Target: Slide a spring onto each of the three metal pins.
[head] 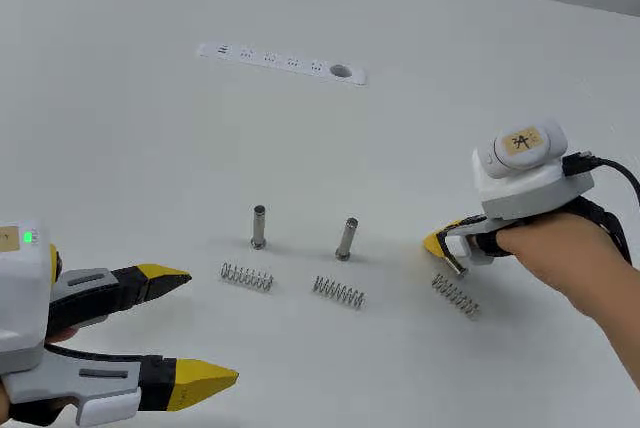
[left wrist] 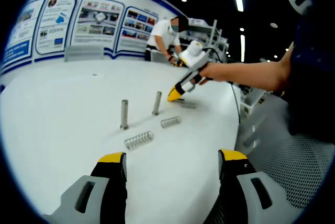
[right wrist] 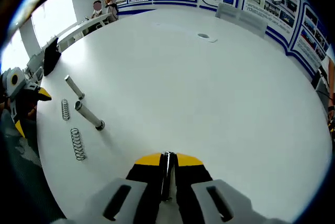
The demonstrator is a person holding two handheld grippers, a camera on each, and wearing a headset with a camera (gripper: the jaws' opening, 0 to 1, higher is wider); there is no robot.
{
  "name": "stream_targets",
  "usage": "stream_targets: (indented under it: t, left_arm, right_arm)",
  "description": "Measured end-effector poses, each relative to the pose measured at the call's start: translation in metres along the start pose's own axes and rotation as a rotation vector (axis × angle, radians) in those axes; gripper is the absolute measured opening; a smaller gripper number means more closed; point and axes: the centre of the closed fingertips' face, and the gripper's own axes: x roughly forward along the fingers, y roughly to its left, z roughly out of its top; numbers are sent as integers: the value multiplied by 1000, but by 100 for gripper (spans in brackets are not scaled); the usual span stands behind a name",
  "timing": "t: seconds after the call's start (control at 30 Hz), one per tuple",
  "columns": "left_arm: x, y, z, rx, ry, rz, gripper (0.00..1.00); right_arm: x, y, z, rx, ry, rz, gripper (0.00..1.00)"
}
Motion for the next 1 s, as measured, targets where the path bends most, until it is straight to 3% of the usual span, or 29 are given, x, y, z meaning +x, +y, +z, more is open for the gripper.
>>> stream_targets:
  t: [0.17,0.43,1.0]
  left_arm:
    - [0,0,0,2,3,-2,72]
    - [0,0,1,5,-1,0,71]
    - [0,-3,0,23,8,-12,70]
  right_arm:
    - [1,1,1,-35,22,-12,9]
    - [-3,3,-1,-13,-3,-18,9]
    - [-44,14,9,0,-99,-27,8]
